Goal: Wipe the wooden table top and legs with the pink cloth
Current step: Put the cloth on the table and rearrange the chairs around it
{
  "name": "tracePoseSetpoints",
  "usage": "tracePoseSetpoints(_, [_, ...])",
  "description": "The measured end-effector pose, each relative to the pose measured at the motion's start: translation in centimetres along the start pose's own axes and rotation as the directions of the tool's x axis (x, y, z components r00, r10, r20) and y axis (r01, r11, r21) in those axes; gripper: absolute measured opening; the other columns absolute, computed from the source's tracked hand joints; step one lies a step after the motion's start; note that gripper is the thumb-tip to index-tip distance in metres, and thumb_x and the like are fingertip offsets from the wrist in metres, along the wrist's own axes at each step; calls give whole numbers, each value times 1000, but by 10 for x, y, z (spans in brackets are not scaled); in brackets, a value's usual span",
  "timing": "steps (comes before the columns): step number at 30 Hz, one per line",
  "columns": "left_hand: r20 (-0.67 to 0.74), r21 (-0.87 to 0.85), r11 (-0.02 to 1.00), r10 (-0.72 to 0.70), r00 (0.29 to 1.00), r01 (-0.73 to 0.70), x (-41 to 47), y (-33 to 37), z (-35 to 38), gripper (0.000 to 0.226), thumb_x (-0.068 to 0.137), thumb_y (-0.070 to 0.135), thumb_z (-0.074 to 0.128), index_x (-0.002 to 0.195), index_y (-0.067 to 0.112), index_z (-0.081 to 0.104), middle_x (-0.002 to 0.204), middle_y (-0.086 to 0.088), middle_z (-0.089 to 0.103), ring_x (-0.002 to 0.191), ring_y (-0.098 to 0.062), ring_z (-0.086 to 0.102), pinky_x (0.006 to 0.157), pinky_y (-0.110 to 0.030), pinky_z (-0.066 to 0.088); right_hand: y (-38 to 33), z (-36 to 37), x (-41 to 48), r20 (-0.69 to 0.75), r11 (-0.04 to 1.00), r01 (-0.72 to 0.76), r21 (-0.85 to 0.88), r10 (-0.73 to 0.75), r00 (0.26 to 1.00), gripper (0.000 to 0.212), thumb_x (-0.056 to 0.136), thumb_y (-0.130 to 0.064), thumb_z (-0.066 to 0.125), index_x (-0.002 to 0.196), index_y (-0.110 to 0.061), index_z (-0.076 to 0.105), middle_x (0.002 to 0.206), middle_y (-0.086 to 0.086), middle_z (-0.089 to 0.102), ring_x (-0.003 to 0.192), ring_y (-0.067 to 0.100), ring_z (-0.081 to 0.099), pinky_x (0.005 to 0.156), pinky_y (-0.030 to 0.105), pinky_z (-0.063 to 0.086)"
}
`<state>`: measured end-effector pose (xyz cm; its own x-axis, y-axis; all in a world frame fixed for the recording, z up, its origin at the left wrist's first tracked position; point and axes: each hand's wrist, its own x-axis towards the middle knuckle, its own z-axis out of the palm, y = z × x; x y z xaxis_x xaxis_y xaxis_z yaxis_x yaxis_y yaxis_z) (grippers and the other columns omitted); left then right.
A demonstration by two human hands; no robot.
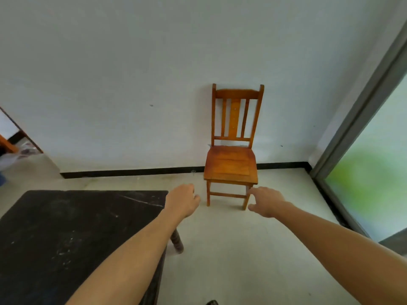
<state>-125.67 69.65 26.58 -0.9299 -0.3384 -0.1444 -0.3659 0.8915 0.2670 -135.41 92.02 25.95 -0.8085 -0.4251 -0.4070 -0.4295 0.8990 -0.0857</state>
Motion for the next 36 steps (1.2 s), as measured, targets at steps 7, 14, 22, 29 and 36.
tracePoseSetpoints(7, [3,7,989,145,989,-145,169,86,-26,17,96,39,48,90,24,54,82,5,57,72,-10,56,67,-26,51,78,-81,95,-86,997,-76,16,77,993,44,96,-44,52,135,-24,47,131,1,57,113,18,58,90,28,46])
tracePoseSetpoints(14, [-41,28,975,223,974,-222,326,165,-15,17,96,43,47,93,28,51,86,10,56,72,-8,56,70,-22,48,170,-133,229,-143,998,-64,-8,62,988,52,97,-43,51,144,-23,39,140,1,51,119,18,55,97,30,46])
tracePoseSetpoints(22, [-168,-18,993,110,980,-114,477,227,-29,20,97,37,49,103,20,56,88,8,50,75,-9,52,64,-19,42,251,-236,405,-203,992,53,-118,-77,976,54,97,-43,51,145,-24,36,140,3,50,119,21,55,96,32,48])
tracePoseSetpoints(29, [-235,15,1000,6,972,-3,596,223,-46,27,97,40,45,110,19,56,101,2,58,88,-13,58,79,-28,53,254,-317,547,-271,956,206,-208,-259,927,50,95,-43,51,141,-25,41,135,2,53,116,20,56,95,35,49])
tracePoseSetpoints(36, [-176,78,997,25,984,-11,719,229,-37,44,98,49,35,126,18,51,122,-2,52,115,-21,50,97,-36,43,269,-360,656,-255,932,246,-267,-314,915,50,92,-44,48,138,-25,44,130,2,53,117,22,49,99,37,43])
